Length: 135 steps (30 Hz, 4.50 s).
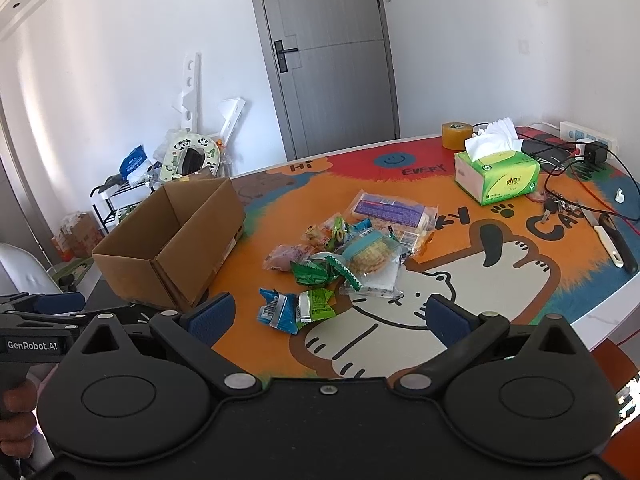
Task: Organize snacks
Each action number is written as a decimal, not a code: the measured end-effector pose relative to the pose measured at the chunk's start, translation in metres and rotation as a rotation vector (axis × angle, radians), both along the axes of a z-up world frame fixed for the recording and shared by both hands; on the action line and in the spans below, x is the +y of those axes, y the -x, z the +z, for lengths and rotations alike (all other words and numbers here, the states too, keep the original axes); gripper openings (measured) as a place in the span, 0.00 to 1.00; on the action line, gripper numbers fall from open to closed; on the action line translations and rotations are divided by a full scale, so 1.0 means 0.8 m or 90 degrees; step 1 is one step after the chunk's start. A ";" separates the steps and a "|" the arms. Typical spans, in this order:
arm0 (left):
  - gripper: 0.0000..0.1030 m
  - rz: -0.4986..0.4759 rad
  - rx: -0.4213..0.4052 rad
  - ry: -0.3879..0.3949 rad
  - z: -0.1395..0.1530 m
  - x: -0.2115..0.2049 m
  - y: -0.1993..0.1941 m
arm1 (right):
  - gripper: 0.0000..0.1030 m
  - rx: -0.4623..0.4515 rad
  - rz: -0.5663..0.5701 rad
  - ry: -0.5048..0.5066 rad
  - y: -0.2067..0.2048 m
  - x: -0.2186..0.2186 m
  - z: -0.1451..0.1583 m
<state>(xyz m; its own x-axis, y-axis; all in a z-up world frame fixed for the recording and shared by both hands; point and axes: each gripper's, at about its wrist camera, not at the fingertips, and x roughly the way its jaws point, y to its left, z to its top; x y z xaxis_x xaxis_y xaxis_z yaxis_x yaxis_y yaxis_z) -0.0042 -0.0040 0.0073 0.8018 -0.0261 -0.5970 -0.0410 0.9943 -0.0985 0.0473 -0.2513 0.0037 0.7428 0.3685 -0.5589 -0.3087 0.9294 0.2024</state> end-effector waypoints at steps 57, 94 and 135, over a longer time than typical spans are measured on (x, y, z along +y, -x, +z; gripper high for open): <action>0.99 -0.029 -0.036 0.030 -0.013 -0.021 -0.021 | 1.00 -0.011 0.021 -0.024 -0.017 -0.014 -0.029; 0.55 -0.055 0.022 0.105 -0.109 -0.039 -0.105 | 0.57 0.045 0.039 -0.082 -0.085 -0.019 -0.122; 0.27 -0.029 -0.004 0.126 -0.107 -0.013 -0.110 | 0.30 0.067 0.099 -0.086 -0.118 0.040 -0.137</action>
